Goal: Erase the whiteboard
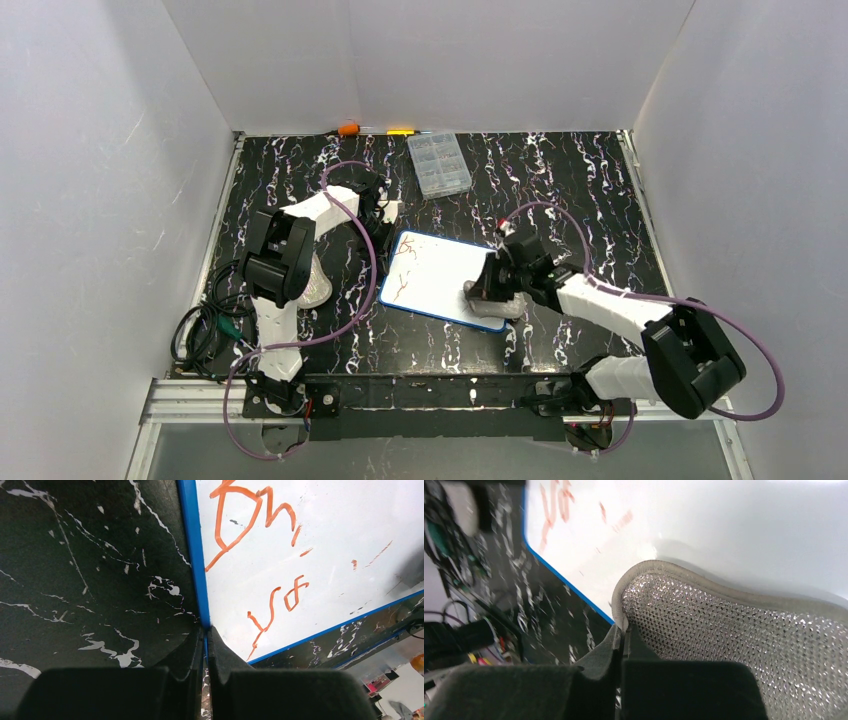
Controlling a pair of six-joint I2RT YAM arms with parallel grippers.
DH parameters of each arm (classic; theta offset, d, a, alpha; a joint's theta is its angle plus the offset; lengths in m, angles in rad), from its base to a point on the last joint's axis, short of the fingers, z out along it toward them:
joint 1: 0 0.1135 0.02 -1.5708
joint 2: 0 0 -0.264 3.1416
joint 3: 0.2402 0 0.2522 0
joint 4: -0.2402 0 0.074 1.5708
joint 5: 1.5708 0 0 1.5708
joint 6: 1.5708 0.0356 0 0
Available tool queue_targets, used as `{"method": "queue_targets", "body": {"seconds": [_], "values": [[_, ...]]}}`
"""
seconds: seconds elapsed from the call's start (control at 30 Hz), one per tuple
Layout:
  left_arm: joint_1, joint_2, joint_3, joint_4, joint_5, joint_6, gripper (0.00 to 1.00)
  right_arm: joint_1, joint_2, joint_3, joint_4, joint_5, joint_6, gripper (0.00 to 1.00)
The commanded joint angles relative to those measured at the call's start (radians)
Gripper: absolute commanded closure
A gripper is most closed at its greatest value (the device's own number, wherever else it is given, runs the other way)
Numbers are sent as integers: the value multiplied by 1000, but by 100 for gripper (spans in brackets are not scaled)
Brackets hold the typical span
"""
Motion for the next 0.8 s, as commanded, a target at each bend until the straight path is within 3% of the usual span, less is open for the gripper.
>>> {"method": "queue_targets", "body": {"seconds": [0.0,0.17,0.27,0.43,0.6,0.77], "values": [[-18,40,-40,10,-66,20,100,7,-46,-113,-113,-71,-58,99],[-18,42,-44,10,-43,18,100,7,9,-167,3,-110,-39,99],[-20,44,-46,11,-28,18,100,7,106,-170,161,-156,6,99],[-23,51,-43,10,-26,20,100,70,355,0,365,-179,90,99],[-23,61,-35,-1,-53,28,100,107,480,152,354,-182,93,99],[-24,60,-29,-11,-68,35,100,57,326,55,132,-98,-31,99]]}}
